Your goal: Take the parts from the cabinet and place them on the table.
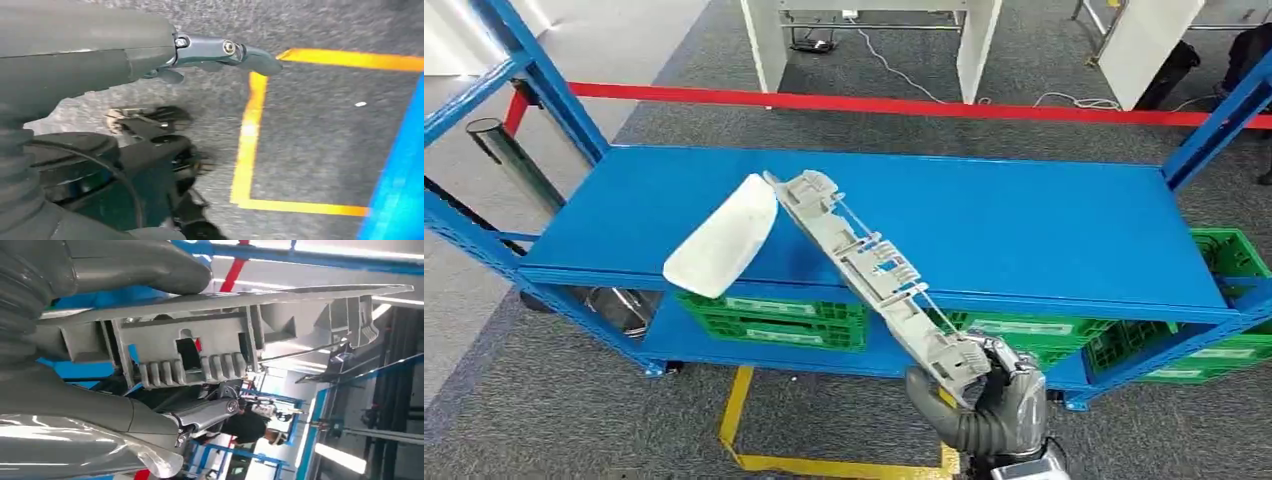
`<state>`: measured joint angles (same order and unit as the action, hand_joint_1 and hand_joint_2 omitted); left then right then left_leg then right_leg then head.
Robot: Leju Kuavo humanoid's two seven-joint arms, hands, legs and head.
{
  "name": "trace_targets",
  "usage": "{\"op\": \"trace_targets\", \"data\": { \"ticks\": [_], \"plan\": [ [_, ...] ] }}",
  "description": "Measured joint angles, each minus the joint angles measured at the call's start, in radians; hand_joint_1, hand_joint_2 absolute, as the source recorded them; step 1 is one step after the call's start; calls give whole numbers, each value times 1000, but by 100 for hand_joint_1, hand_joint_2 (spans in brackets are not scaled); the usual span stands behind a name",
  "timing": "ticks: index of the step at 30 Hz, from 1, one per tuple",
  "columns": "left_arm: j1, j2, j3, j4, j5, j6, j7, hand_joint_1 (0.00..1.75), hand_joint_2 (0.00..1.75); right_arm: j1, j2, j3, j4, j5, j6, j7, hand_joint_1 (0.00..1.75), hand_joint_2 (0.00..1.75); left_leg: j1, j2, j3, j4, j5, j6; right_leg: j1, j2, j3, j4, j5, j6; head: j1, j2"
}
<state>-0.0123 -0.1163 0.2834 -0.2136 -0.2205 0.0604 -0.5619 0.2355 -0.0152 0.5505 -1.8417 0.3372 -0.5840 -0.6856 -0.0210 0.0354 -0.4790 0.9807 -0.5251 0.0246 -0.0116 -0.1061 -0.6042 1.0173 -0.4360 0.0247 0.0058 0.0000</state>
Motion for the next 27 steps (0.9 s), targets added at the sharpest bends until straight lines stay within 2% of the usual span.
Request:
{"op": "trace_targets", "data": {
  "ticks": [1, 2, 3, 4, 5, 6, 7, 8, 9, 10, 11, 12, 13, 15, 16, 17, 18, 19, 20, 21, 22, 23, 24, 25, 26, 27],
  "plan": [
    [1, -2, 6, 0, 2, -5, -20, 0, 175, 5, -1, -1, -4, 3, -4, 2, 175, 175, 10, -4, -4, -11, 16, 6, -2, 18, -12, 8, -17, 6, 0, 0],
    [0, -3, 11, 0, 4, -9, -36, 0, 175, 9, -2, -1, -7, 6, -7, 3, 175, 175, 9, -12, -14, -11, 27, 14, -2, 59, -27, 33, -61, 11, 1, 0],
    [-2, -3, 13, 0, 6, -13, -48, 0, 175, 13, -3, -1, -11, 8, -8, 3, 175, 175, 10, -18, -28, -10, 36, 18, -2, 85, -44, 93, -114, 12, 3, 0],
    [-3, -8, 14, 0, 6, -20, -67, 0, 175, 15, -5, -1, -13, 10, -10, 4, 175, 175, 9, -27, -41, -10, 46, 21, -1, 96, -66, 176, -168, 13, 4, 0],
    [-3, -11, 16, 0, 6, -27, -90, 0, 175, 17, -7, -1, -13, 11, -12, 8, 175, 175, 7, -36, -56, -8, 57, 22, 1, 102, -86, 254, -207, 13, 3, 0],
    [-3, -12, 20, 0, 8, -33, -108, 0, 175, 20, -8, -1, -13, 11, -14, 12, 175, 175, 5, -46, -71, -7, 68, 22, 3, 103, -91, 300, -217, 11, 4, 0],
    [-3, -14, 25, 0, 13, -37, -123, 0, 175, 24, -12, -1, -14, 11, -13, 15, 175, 175, 4, -57, -84, -5, 77, 21, 4, 104, -73, 296, -199, 8, 3, 0],
    [-7, -14, 32, 0, 27, -40, -123, 0, 175, 25, -15, -1, -15, 7, -6, 16, 175, 175, 3, -68, -96, -3, 86, 20, 4, 106, -36, 253, -165, 3, 3, 0],
    [-17, -14, 46, -2, 48, -41, -119, 0, 175, 23, -16, -1, -15, 2, 14, 16, 175, 175, 2, -80, -108, -1, 94, 19, 6, 111, 16, 178, -128, -2, 3, 0],
    [-34, -13, 62, -7, 67, -38, -106, 0, 175, 16, -16, -1, -15, -4, 32, 16, 175, 175, 2, -95, -120, 3, 104, 16, 7, 133, 81, 79, -99, -12, 4, 0],
    [-53, -13, 79, -14, 82, -34, -87, 0, 175, 5, -16, -1, -15, -5, 50, 15, 175, 175, 3, -106, -131, 8, 114, 12, 7, 182, 131, -13, -120, -26, 2, 0],
    [-71, -11, 91, -21, 87, -33, -81, 0, 175, -1, -16, -1, -15, -5, 57, 14, 175, 175, 1, -118, -141, 12, 124, 7, 2, 187, 160, -51, -125, -21, 1, 0],
    [-85, -10, 99, -23, 92, -33, -78, 0, 175, -3, -16, 1, -14, -5, 62, 12, 175, 175, 4, -129, -146, 11, 137, 2, 7, 178, 153, -49, -123, -18, 4, 0],
    [-94, -9, 115, -26, 94, -33, -77, 0, 175, -9, -16, 4, -13, -5, 67, 11, 175, 175, 6, -151, -154, 7, 154, -11, 11, 158, 148, -46, -114, -21, 2, 0],
    [-95, 1, 123, -27, 94, -33, -77, 0, 175, -9, -16, 7, -12, -5, 67, 11, 175, 175, 6, -157, -159, 13, 153, -13, -7, 137, 131, -53, -99, -30, 3, 0],
    [-93, -4, 127, -27, 94, -33, -77, 0, 175, -11, -16, 8, -11, -5, 71, 12, 175, 175, 0, -116, -171, 35, 110, -22, -4, 127, 130, -54, -93, -35, 0, 0],
    [-94, -5, 132, -27, 94, -33, -78, 0, 175, -11, -16, 8, -10, -5, 70, 11, 175, 175, 5, -78, -191, 95, 46, -30, -4, 111, 114, -53, -87, -41, -11, 0],
    [-97, -5, 136, -31, 94, -33, -83, 0, 175, -9, -16, 7, -10, -5, 73, 11, 175, 175, 12, -59, -211, 167, -10, -39, -3, 96, 110, -53, -79, -40, -15, 0],
    [-100, -6, 139, -34, 94, -33, -89, 0, 175, -10, -16, 6, -10, -3, 79, 11, 175, 175, 19, -50, -229, 245, -53, -46, -3, 81, 99, -53, -73, -40, -13, 0],
    [-103, -7, 142, -35, 96, -33, -93, 0, 175, -9, -16, 6, -10, -2, 83, 12, 175, 175, 25, -46, -240, 307, -65, -53, -3, 66, 90, -52, -67, -37, -15, 0],
    [-103, -9, 148, -37, 105, -33, -96, 0, 175, -10, -16, 6, -10, 0, 88, 13, 175, 175, 33, -44, -234, 332, -46, -59, -5, 51, 79, -50, -60, -34, -15, 0],
    [-103, -9, 160, -37, 121, -36, -96, 0, 175, -10, -16, 6, -9, 7, 92, 14, 175, 175, 40, -41, -206, 311, -1, -65, -6, 36, 69, -48, -54, -30, -15, 0],
    [-101, -10, 173, -37, 142, -46, -95, 0, 175, -11, -16, 7, -8, 10, 94, 15, 175, 175, 44, -33, -159, 250, 39, -69, -9, 24, 61, -44, -49, -26, -15, 0],
    [-99, -10, 190, -37, 174, -63, -87, 0, 175, -11, -16, 7, -7, 13, 94, 16, 175, 175, 47, -18, -98, 162, 61, -72, -11, 13, 56, -40, -47, -21, -15, 0],
    [-99, -14, 207, -37, 207, -82, -73, 0, 175, -11, -16, 7, -6, 13, 94, 16, 175, 175, 47, 23, -38, 67, 52, -74, -9, 3, 54, -34, -45, -17, -15, 0],
    [-99, -16, 228, -37, 242, -103, -58, 0, 175, -9, -16, 8, -6, 14, 94, 17, 175, 175, 31, 43, -8, 17, 25, -68, -8, -8, 49, -30, -43, -8, -20, 0]
  ]
}}
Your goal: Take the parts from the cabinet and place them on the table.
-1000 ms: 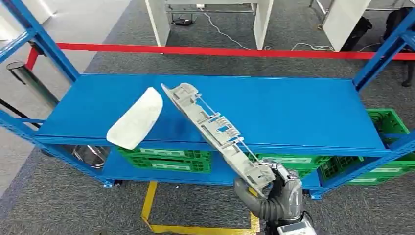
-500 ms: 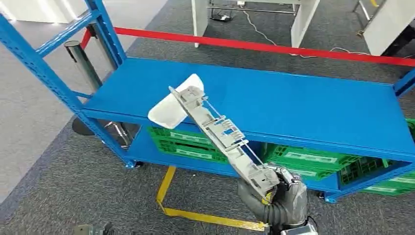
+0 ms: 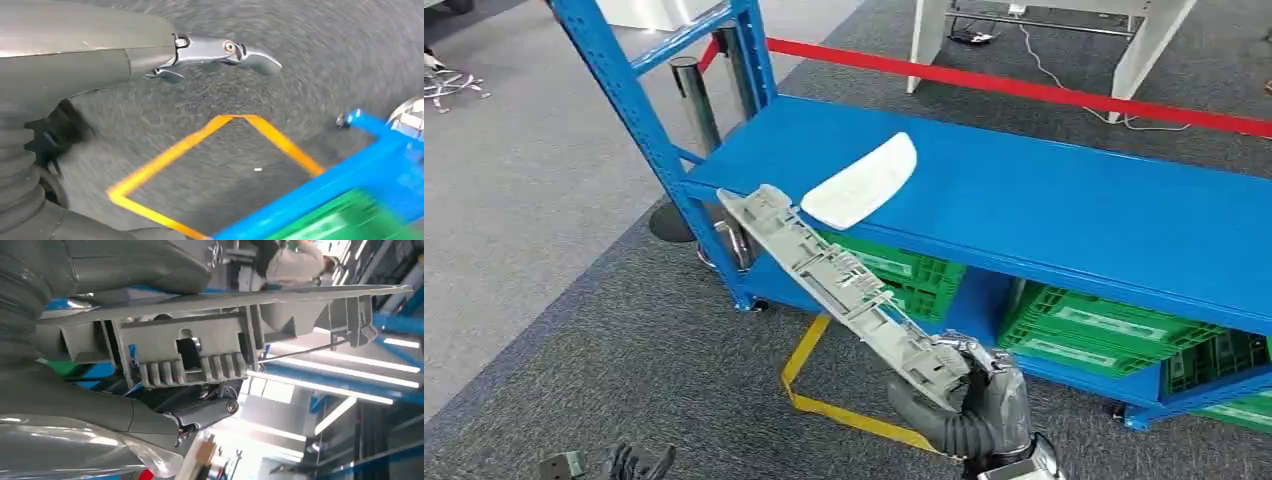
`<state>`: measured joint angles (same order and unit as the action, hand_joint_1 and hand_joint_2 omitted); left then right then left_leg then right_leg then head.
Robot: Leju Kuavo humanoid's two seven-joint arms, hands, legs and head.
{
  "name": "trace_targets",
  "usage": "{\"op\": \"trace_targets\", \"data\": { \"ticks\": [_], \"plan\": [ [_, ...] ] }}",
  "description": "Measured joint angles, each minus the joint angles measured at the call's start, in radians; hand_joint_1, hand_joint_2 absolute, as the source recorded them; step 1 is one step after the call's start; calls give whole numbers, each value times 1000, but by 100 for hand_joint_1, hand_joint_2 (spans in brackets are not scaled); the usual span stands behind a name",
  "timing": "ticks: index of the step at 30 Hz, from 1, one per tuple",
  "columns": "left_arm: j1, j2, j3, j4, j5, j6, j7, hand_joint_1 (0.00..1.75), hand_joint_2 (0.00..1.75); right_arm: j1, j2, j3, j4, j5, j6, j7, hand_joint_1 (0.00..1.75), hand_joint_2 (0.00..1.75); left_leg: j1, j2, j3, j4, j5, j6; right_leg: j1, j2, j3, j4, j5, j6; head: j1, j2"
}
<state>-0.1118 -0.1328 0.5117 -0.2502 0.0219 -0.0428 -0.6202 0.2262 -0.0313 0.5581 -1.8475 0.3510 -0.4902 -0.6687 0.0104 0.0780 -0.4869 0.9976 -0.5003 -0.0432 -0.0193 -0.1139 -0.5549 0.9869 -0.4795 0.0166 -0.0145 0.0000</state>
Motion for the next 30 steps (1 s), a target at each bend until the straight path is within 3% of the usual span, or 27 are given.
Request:
{"op": "trace_targets", "data": {
  "ticks": [1, 4, 5, 6, 7, 9, 10, 11, 12, 13, 14, 15, 18, 19, 20, 21, 22, 24, 25, 26, 28, 29, 30],
  "plan": [
    [3, -1, 26, 0, 27, -23, 6, 0, 175, -1, 0, 2, 3, 0, 0, 0, 175, 175, 0, -3, -4, -11, -7, 17, 4, -11, -1, 1, 4, 7, 4, 0],
    [27, 0, 75, 0, 39, -49, 5, 0, 175, -5, 0, 4, 10, -13, -1, 0, 175, 175, -1, -38, -16, -23, -4, 45, 2, -45, -3, -1, 10, 25, 1, 0],
    [36, -2, 87, 0, 40, -56, 3, 0, 175, -8, 0, 4, 13, -21, 0, 0, 175, 175, 1, -45, -19, -24, 2, 55, -5, 6, -17, 16, -12, 32, 5, 0],
    [37, -2, 96, 0, 40, -60, 1, 0, 175, -8, 0, 4, 17, -25, 0, -1, 175, 175, 0, -56, -26, -23, 8, 64, -7, 60, -39, 70, -54, 30, 8, 0],
    [35, -5, 103, 0, 38, -65, 0, 0, 175, -7, 0, 4, 21, -30, 2, -2, 175, 175, -3, -70, -34, -23, 13, 71, -4, 91, -76, 159, -101, 27, 10, 0],
    [36, -9, 115, 0, 36, -67, 0, 0, 175, -8, 0, 4, 29, -33, 4, -2, 175, 175, -13, -97, -44, -22, 21, 78, 3, 110, -142, 308, -157, 23, 11, 0],
    [39, -10, 118, 0, 29, -65, -1, 0, 175, -7, 0, 4, 32, -37, 5, -2, 175, 175, -18, -109, -46, -21, 23, 80, 6, 111, -148, 325, -152, 18, 11, 0],
    [40, -9, 120, 0, 28, -62, -1, 0, 175, -7, 0, 4, 36, -39, 8, -2, 175, 175, -22, -124, -47, -20, 25, 81, 9, 113, -131, 296, -126, 11, 11, 0],
    [41, -9, 125, 0, 27, -61, -1, 0, 175, -6, 0, 4, 38, -39, 9, -2, 175, 175, -26, -139, -47, -18, 26, 81, 13, 117, -92, 223, -82, 2, 11, 0],
    [41, -10, 130, 0, 25, -59, -1, 0, 175, -7, 0, 4, 38, -40, 10, -2, 175, 175, -30, -155, -47, -15, 26, 81, 18, 136, -39, 120, -31, -11, 11, 0],
    [41, -11, 132, 0, 20, -57, -1, 0, 175, -7, 0, 4, 38, -43, 11, -3, 175, 175, -30, -168, -48, -13, 26, 81, 21, 178, -1, 40, -8, -24, 11, 0],
    [39, -14, 133, 0, 17, -54, -1, 0, 175, -8, 0, 4, 38, -47, 14, -3, 175, 175, -34, -176, -56, -9, 28, 79, 15, 211, 15, 24, -20, -30, 5, 0],
    [42, -14, 135, 1, -4, -29, 0, 0, 175, -9, 0, 3, 38, -50, 27, -8, 175, 175, -19, -209, -78, -5, 39, 61, 21, 186, 18, 7, -21, -26, 7, 0],
    [44, -14, 135, 2, -8, -22, 0, 0, 175, -9, 0, 2, 38, -52, 30, -8, 175, 175, -26, -221, -81, -3, 39, 56, 13, 172, 22, -5, -16, -28, 5, 0],
    [46, -11, 136, 2, -12, -13, 0, 0, 175, -10, 0, 1, 38, -55, 35, -8, 175, 175, -29, -177, -85, 11, 25, 53, 9, 152, 28, -12, -12, -28, 7, 0],
    [44, -12, 136, 2, -16, -6, 1, 0, 175, -8, 0, 0, 37, -57, 42, -8, 175, 175, -30, -132, -105, 52, -5, 46, 8, 140, 30, -14, -13, -32, -6, 0],
    [42, -13, 136, 2, -20, 0, 2, 0, 175, -8, 0, -1, 37, -60, 45, -10, 175, 175, -24, -107, -139, 122, -41, 37, 8, 124, 30, -13, -14, -33, -8, 0],
    [41, -13, 136, 2, -24, 4, 7, 0, 175, -7, 0, -5, 37, -61, 49, -11, 175, 175, -12, -90, -217, 281, -105, 24, 9, 91, 29, -11, -17, -34, -8, 0],
    [43, -13, 136, 2, -25, 4, 8, 0, 175, -7, 0, -6, 37, -61, 50, -11, 175, 175, -5, -88, -234, 315, -106, 19, 8, 75, 29, -10, -19, -32, -8, 0],
    [45, -13, 136, 2, -25, 4, 8, 0, 175, -7, 0, -8, 37, -61, 50, -11, 175, 175, 0, -86, -222, 293, -80, 14, 8, 61, 30, -9, -21, -29, -8, 0],
    [46, -12, 136, 2, -25, 5, 8, 0, 175, -7, 0, -10, 37, -61, 50, -11, 175, 175, 6, -69, -145, 139, 5, 10, 7, 37, 32, -5, -26, -22, -8, 0],
    [45, -12, 136, 2, -25, 5, 8, 0, 175, -7, 0, -11, 37, -61, 51, -11, 175, 175, 6, -33, -93, 42, 44, 10, 6, 27, 36, -3, -29, -16, -8, 0],
    [42, -14, 136, 2, -25, 5, 8, 0, 175, -7, 0, -11, 37, -61, 52, -11, 175, 175, -7, 14, -77, 9, 25, 17, 15, 17, 36, -2, -34, -10, -9, 0]
  ]
}}
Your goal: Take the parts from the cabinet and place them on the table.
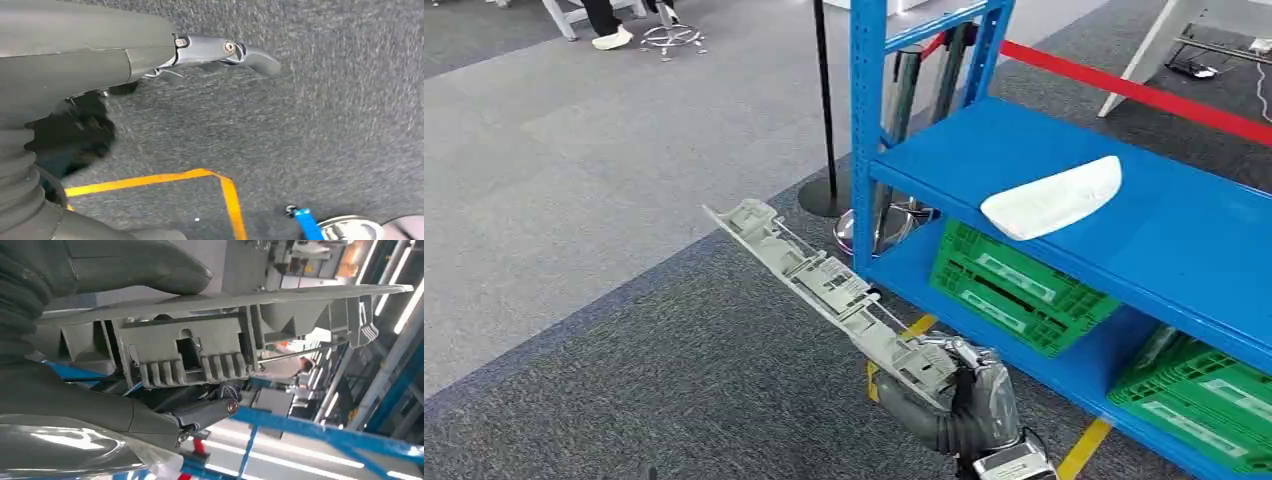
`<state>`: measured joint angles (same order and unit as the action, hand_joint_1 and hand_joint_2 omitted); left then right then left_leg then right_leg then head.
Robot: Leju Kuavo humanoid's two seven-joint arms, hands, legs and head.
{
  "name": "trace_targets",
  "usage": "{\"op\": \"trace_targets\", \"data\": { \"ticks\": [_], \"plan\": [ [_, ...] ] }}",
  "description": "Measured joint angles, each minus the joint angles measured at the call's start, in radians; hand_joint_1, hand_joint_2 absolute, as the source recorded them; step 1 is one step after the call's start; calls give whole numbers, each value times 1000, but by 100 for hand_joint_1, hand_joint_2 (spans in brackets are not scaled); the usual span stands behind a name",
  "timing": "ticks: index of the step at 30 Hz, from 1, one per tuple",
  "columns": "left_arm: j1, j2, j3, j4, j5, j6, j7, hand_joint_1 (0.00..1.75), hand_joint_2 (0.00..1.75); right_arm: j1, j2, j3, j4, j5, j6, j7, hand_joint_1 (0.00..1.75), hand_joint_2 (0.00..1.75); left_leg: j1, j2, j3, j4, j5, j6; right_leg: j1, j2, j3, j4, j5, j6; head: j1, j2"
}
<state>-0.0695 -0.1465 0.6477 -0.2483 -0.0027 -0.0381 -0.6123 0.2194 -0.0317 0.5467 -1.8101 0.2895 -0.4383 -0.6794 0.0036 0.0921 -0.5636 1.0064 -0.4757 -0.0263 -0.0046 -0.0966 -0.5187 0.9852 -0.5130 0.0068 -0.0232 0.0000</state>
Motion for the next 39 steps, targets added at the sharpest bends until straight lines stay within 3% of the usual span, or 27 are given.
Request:
{"op": "trace_targets", "data": {
  "ticks": [1, 4, 5, 6, 7, 9, 10, 12, 14, 15, 16, 19, 20, 21, 22, 23, 25, 26, 27, 29, 30, 31, 35, 36, 37, 38, 39],
  "plan": [
    [-2, -1, 0, 0, 0, 0, 0, 0, 175, 0, 0, 0, 0, 0, 0, 0, 175, 175, 2, -17, -5, -3, 10, 11, 2, -8, -1, 2, -2, 6, 4, 0],
    [4, 0, 0, 0, 0, 2, 0, 0, 175, -1, 0, 0, 0, 0, 1, -1, 175, 175, -3, -48, -17, -3, 11, 27, -1, -36, 6, -3, -2, 21, 4, 0],
    [5, 1, 0, 0, 0, 4, 0, 0, 175, -3, 0, 0, 0, 0, 2, -1, 175, 175, 6, -60, -11, -10, 18, 37, -9, -15, -6, 4, -15, 30, 4, 0],
    [5, 0, 1, 0, 0, 8, 0, 0, 175, -3, 0, -1, 0, 0, 4, -2, 175, 175, 5, -70, -13, -10, 20, 42, -10, 42, -14, 33, -39, 30, 8, 0],
    [3, 0, 1, 0, -5, 11, 11, 0, 175, -2, 0, -2, 0, -1, 7, -4, 175, 175, 5, -82, -15, -10, 20, 48, -10, 75, -44, 103, -81, 29, 11, 0],
    [0, -4, 2, 0, 0, 13, 45, 0, 175, 0, 0, -7, 0, -2, 19, -6, 175, 175, 1, -109, -19, -10, 22, 52, -8, 94, -128, 279, -154, 30, 16, 0],
    [2, -5, 7, 1, 7, 10, 59, 0, 175, 0, 0, -9, 2, -4, 26, -6, 175, 175, -1, -124, -19, -10, 23, 53, -7, 95, -153, 325, -160, 29, 15, 0],
    [4, -5, 17, 3, 15, 5, 75, 0, 175, 1, 0, -12, 4, -10, 37, -7, 175, 175, -2, -153, -18, -8, 23, 53, -7, 96, -136, 273, -105, 25, 16, 0],
    [6, -6, 26, 5, 23, 1, 92, 0, 175, -1, 0, -15, 4, -15, 52, -9, 175, 175, -1, -185, -16, -3, 21, 51, -10, 126, -50, 86, -3, 19, 16, 0],
    [7, -6, 29, 6, 25, 0, 102, 0, 175, -5, 0, -16, 4, -18, 58, -10, 175, 175, 0, -196, -19, 0, 21, 47, -16, 183, -28, 40, -4, 18, 16, 0],
    [4, -6, 34, 7, 28, 0, 123, 0, 175, -5, 0, -17, 5, -19, 67, -11, 175, 175, -5, -211, -29, 12, 20, 41, -21, 193, -19, 14, -10, 19, 15, 0],
    [16, -9, 50, 13, 29, 18, 194, 0, 175, -10, 1, -18, 7, -20, 81, -11, 175, 175, 4, -240, -41, 6, 32, 22, -11, 165, -18, 26, -8, 12, 15, 0],
    [20, -10, 51, 15, 20, 30, 212, 0, 175, -11, 6, -20, 8, -18, 82, -11, 175, 175, 3, -241, -45, 9, 28, 19, -18, 148, -14, 18, -2, 4, 14, 0],
    [23, -15, 51, 15, 12, 42, 223, 0, 175, -12, 11, -22, 10, -13, 84, -11, 175, 175, -3, -188, -50, 25, 16, 13, -17, 135, -10, 16, -2, 2, 11, 0],
    [21, -20, 51, 15, 7, 50, 230, 0, 175, -12, 18, -23, 10, -11, 84, -11, 175, 175, -5, -139, -78, 85, -20, 8, -15, 118, -9, 16, -4, -4, 3, 0],
    [18, -23, 51, 15, -3, 58, 237, 0, 175, -12, 23, -26, 13, -10, 85, -12, 175, 175, -4, -116, -113, 159, -58, 5, -13, 101, -8, 16, -6, -6, 6, 0],
    [15, -31, 51, 15, -17, 66, 239, 0, 175, -12, 29, -33, 17, -5, 89, -12, 175, 175, -1, -100, -188, 320, -116, 1, -10, 64, -5, 17, -10, -12, 5, 0],
    [17, -34, 51, 15, -21, 65, 241, 0, 175, -12, 31, -37, 19, -3, 92, -11, 175, 175, 1, -100, -196, 338, -113, 1, -10, 50, -4, 17, -12, -12, 5, 0],
    [20, -37, 51, 15, -22, 65, 243, 0, 175, -13, 35, -41, 23, 1, 96, -11, 175, 175, 2, -99, -179, 309, -85, 1, -9, 35, -2, 17, -14, -12, 5, 0],
    [22, -40, 51, 15, -24, 63, 244, 0, 175, -16, 41, -44, 24, 5, 103, -10, 175, 175, 1, -82, -94, 147, 1, 8, -9, 13, 7, 17, -20, -8, 5, 0],
    [21, -40, 51, 15, -24, 60, 244, 0, 175, -17, 44, -45, 24, 5, 105, -9, 175, 175, -2, -54, -49, 62, 35, 14, -9, 3, 12, 17, -23, -5, 5, 0],
    [17, -42, 51, 15, -24, 56, 244, 0, 175, -18, 48, -48, 24, 7, 109, -7, 175, 175, -19, 3, -28, 28, 13, 20, -3, -7, 12, 17, -28, 2, 4, 0],
    [20, -45, 52, 15, -21, 48, 241, 0, 175, -20, 53, -53, 24, 8, 110, -4, 175, 175, -23, -39, -40, 15, 18, 40, 1, -53, 22, 12, -35, 20, 5, 0],
    [22, -46, 52, 15, -21, 48, 239, 0, 175, -20, 55, -55, 24, 7, 111, -4, 175, 175, -12, -55, -30, 4, 24, 49, -5, -44, 15, 14, -48, 29, 6, 0],
    [23, -48, 53, 15, -21, 47, 233, 0, 175, -21, 55, -58, 24, 8, 112, -4, 175, 175, -12, -64, -29, 3, 24, 54, -5, 19, 9, 43, -70, 30, 11, 0],
    [20, -48, 53, 15, -25, 47, 232, 0, 175, -20, 56, -61, 23, 8, 113, -5, 175, 175, -12, -77, -30, 3, 25, 59, -6, 67, -26, 118, -107, 30, 14, 0],
    [17, -50, 53, 15, -30, 49, 230, 0, 175, -18, 56, -64, 24, 9, 114, -5, 175, 175, -12, -93, -31, 3, 25, 62, -6, 86, -72, 209, -145, 31, 17, 0]
  ]
}}
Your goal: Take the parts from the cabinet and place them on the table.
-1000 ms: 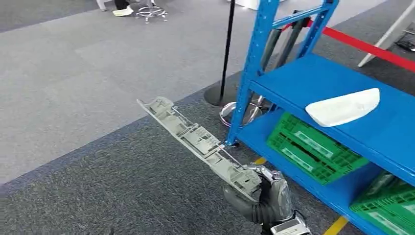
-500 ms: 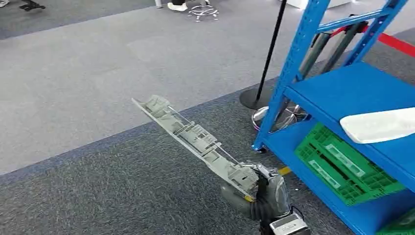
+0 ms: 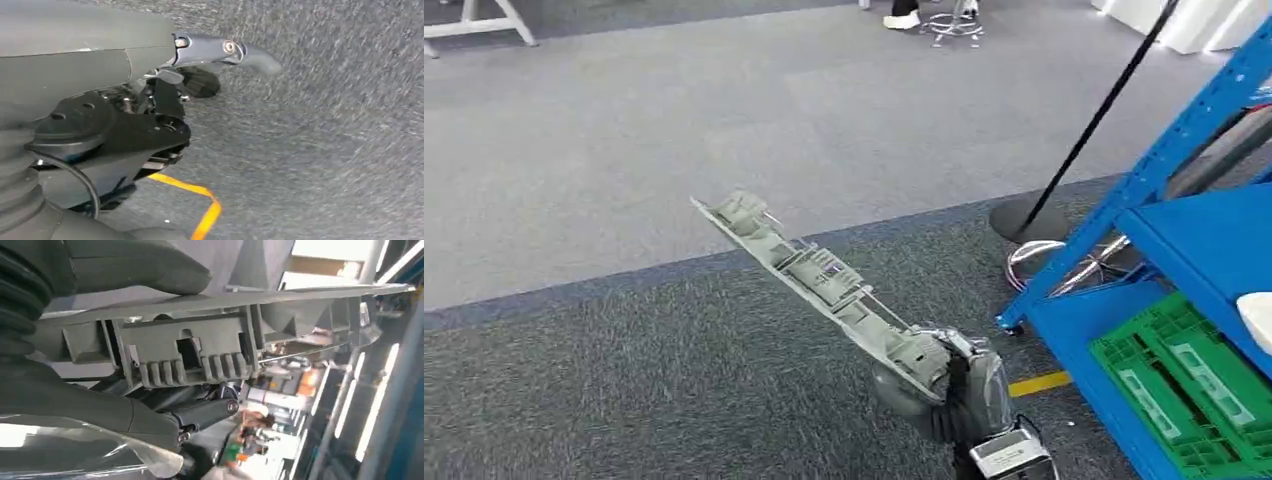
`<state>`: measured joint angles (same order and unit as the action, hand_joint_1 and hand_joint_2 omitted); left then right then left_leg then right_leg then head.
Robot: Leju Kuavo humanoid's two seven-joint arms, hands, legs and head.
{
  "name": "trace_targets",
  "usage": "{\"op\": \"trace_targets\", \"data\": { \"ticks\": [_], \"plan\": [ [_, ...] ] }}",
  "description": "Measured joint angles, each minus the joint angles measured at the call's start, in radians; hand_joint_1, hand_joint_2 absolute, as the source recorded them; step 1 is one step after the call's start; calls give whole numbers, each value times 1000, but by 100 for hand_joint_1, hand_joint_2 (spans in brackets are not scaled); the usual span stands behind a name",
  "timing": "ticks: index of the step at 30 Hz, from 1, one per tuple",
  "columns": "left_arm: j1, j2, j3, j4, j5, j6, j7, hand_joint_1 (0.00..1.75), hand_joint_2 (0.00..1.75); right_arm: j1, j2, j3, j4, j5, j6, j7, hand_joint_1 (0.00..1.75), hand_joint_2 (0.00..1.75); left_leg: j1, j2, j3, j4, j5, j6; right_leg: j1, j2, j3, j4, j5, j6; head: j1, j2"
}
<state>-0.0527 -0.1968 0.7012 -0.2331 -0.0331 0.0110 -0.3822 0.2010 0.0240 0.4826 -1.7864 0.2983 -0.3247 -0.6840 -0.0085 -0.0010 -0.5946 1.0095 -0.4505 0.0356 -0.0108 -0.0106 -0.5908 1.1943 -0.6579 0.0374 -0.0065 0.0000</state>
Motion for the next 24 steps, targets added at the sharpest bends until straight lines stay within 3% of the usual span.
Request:
{"op": "trace_targets", "data": {
  "ticks": [2, 3, 4, 5, 6, 7, 8, 11, 12, 13, 14, 16, 17, 18, 19, 21, 22, 23, 24],
  "plan": [
    [0, -4, 1, 0, -4, 10, -8, 0, 175, 2, 0, -3, 0, 2, 1, 2, 175, 175, -2, -27, 0, 0, 0, 1, 1, 10, -72, 122, -31, -1, 0, 0],
    [1, -5, 2, 0, -8, 16, -13, 0, 175, 3, 0, -4, 1, 2, 2, 4, 175, 175, -3, -41, 1, 1, 0, 1, 1, 10, -83, 126, -16, -2, -1, 0],
    [1, -5, 3, 0, -11, 21, -16, 0, 175, 5, 0, -5, 1, 4, 3, 5, 175, 175, -3, -58, 2, 1, 0, 1, 1, 11, -70, 80, 27, -5, 0, 0],
    [1, -5, 3, 0, -16, 24, -18, 0, 175, 6, 0, -5, 1, 5, 3, 7, 175, 175, -3, -74, 4, 2, 0, 1, 1, 17, -37, -1, 81, -7, -1, 0],
    [0, -6, 3, 0, -24, 27, -21, 0, 175, 5, 0, -5, 1, 6, 3, 9, 175, 175, -2, -89, 6, 4, -1, -1, -1, 38, 4, -96, 133, -10, 0, 0],
    [0, -8, 4, 0, -26, 30, -23, 0, 175, 4, 0, -5, 1, 6, 3, 10, 175, 175, -1, -99, 5, 6, -2, -3, -4, 80, 28, -156, 149, -11, 0, 0],
    [-3, -8, 4, 0, -29, 32, -25, 0, 175, 6, 1, -6, 1, 6, 3, 10, 175, 175, -6, -113, -2, 16, -4, -9, -10, 97, 43, -184, 138, -12, -1, 0],
    [5, -8, 5, 0, -32, 34, -28, 0, 175, 6, 3, -8, 1, 8, 5, 11, 175, 175, 5, -142, -14, 9, 9, -29, 1, 71, 46, -175, 142, -21, -1, 0],
    [5, -8, 5, 0, -32, 34, -28, 0, 175, 6, 5, -8, 1, 8, 5, 12, 175, 175, 3, -145, -17, 15, 3, -32, -8, 55, 50, -186, 147, -30, -2, 0],
    [6, -8, 6, 0, -32, 34, -29, 0, 175, 6, 6, -9, 1, 8, 5, 12, 175, 175, -4, -84, -23, 38, -15, -36, -6, 42, 56, -189, 148, -34, -2, 0],
    [5, -8, 6, 0, -32, 34, -29, 0, 175, 7, 10, -10, 1, 9, 6, 11, 175, 175, -3, -39, -47, 92, -48, -43, -4, 27, 58, -191, 146, -42, -13, 0],
    [0, -8, 9, 0, -32, 34, -29, 0, 175, 8, 10, -13, 1, 9, 6, 11, 175, 175, 4, -13, -117, 241, -118, -51, 0, -4, 59, -190, 144, -45, -11, 0],
    [1, -8, 11, 0, -32, 34, -29, 0, 175, 8, 10, -14, 1, 8, 5, 13, 175, 175, 8, -9, -148, 306, -138, -55, 1, -21, 59, -190, 142, -46, -11, 0],
    [2, -8, 12, 0, -32, 34, -30, 0, 175, 9, 10, -16, 1, 8, 5, 13, 175, 175, 10, -9, -153, 318, -132, -57, 1, -35, 59, -190, 141, -46, -11, 0],
    [4, -8, 12, 0, -32, 34, -31, 0, 175, 9, 10, -17, 1, 9, 4, 13, 175, 175, 12, -7, -136, 288, -107, -57, 2, -48, 61, -190, 139, -45, -11, 0],
    [6, -8, 14, 0, -32, 34, -32, 0, 175, 9, 11, -18, 1, 9, 3, 13, 175, 175, 11, 13, -45, 117, -20, -52, 2, -71, 69, -190, 133, -41, -11, 0],
    [5, -8, 14, 0, -32, 34, -33, 0, 175, 9, 11, -18, 1, 9, 3, 13, 175, 175, 5, 58, -1, 33, 5, -45, 3, -80, 74, -190, 130, -37, -12, 0],
    [1, -8, 14, 0, -32, 34, -33, 0, 175, 9, 12, -18, 1, 9, 3, 13, 175, 175, -11, 94, 9, 14, -14, -41, 10, -90, 74, -189, 126, -31, -11, 0],
    [-2, -9, 14, 0, -32, 34, -34, 0, 175, 9, 12, -19, 1, 8, 2, 14, 175, 175, -9, 80, 4, 12, -9, -32, 10, -99, 73, -189, 125, -27, -9, 0]
  ]
}}
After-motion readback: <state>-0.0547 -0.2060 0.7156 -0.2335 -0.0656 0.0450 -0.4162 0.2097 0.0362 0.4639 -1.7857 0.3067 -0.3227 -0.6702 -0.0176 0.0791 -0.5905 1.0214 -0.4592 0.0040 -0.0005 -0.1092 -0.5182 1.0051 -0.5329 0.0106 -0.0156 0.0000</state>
